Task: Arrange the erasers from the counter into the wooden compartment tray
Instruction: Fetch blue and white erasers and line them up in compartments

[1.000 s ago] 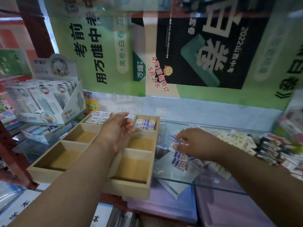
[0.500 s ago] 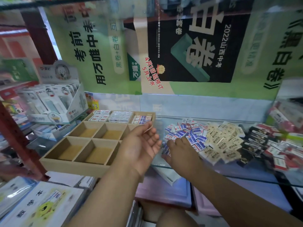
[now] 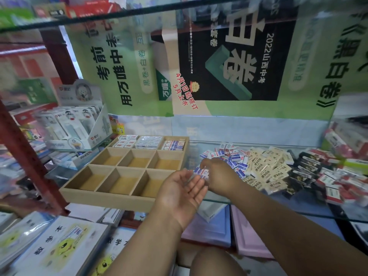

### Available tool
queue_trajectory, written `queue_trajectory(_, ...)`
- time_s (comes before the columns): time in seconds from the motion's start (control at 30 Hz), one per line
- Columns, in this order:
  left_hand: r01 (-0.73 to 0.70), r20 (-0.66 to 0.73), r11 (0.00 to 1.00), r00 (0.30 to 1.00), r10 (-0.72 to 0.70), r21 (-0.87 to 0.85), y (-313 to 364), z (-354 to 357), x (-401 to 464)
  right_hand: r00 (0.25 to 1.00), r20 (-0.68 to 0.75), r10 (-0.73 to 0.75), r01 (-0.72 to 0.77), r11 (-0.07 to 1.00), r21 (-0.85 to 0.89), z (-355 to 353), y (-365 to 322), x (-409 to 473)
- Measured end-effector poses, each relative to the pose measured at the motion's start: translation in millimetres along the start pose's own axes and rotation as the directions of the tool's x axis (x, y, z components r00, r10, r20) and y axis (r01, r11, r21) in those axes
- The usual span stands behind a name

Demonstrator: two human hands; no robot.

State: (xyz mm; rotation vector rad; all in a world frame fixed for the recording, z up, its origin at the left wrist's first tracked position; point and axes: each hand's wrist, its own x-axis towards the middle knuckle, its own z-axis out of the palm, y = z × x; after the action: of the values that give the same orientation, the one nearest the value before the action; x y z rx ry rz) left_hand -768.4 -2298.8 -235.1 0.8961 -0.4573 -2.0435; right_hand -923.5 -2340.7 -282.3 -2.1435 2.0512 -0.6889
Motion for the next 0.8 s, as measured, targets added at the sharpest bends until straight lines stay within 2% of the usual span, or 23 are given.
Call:
queue_trajectory(0.1,0.017,-0.011,0.999,1.000,-0.017,-0.031,2.1,-2.0,4.9,0.988,-0.115,0.108,-0.079,0.969,0.235,-27.2,-8.1,3.6)
queue_trajectory(0.13,0.046,0.006,0.997,0.999,-0.046,-0.055,3.1,-2.8,6.4,0.989,-0.103,0.110,-0.071,0.944,0.323,-37.5,-14.3,2.3)
queue_trajectory(0.2,0.118,0.086,0.986,0.990,-0.108,-0.116,3.4,-0.6,7.6,0.999,-0.034,0.016,0.001,0.899,0.438,-54.9,-31.8,-3.9)
queue_trajectory(0.33,0.154,0.211,0.944,0.973,-0.094,-0.292,-2.4,6.9,5.5,0.955,0.124,-0.270,0.227,0.931,0.285,-58.5,-56.7,-13.7)
queue_trajectory(0.4,0.119,0.183,0.934,0.981,-0.060,-0.336,-3.2,6.5,5.3,0.957,0.104,-0.271,0.214,0.902,0.375,-64.7,-54.5,-11.6)
queue_trajectory(0.47,0.107,0.121,0.925,0.990,-0.067,-0.365,-1.3,2.9,6.9,0.985,-0.018,-0.172,0.161,0.880,0.447,-74.8,-38.8,-4.5)
queue_trajectory(0.53,0.105,0.072,0.931,0.994,-0.085,-0.350,1.2,-1.2,7.2,0.990,-0.058,-0.131,0.140,0.968,0.206,-79.5,-11.3,7.6)
queue_trajectory(0.57,0.104,0.059,0.935,0.994,-0.089,-0.340,2.0,-3.3,6.6,0.993,0.006,-0.120,0.120,0.992,0.039,-78.1,1.3,12.2)
queue_trajectory(0.63,0.107,0.054,0.938,0.994,-0.095,-0.328,2.5,-5.7,4.9,0.980,0.187,-0.063,0.106,0.968,-0.228,-68.5,19.1,17.2)
queue_trajectory(0.7,0.114,0.062,0.941,0.993,-0.099,-0.320,2.9,-6.3,3.1,0.963,0.268,-0.038,0.136,0.923,-0.360,-57.0,26.9,18.5)
queue_trajectory(0.8,0.115,0.079,0.944,0.992,-0.095,-0.308,4.3,-8.6,1.5,0.957,0.283,-0.062,0.179,0.895,-0.409,-49.4,27.9,19.6)
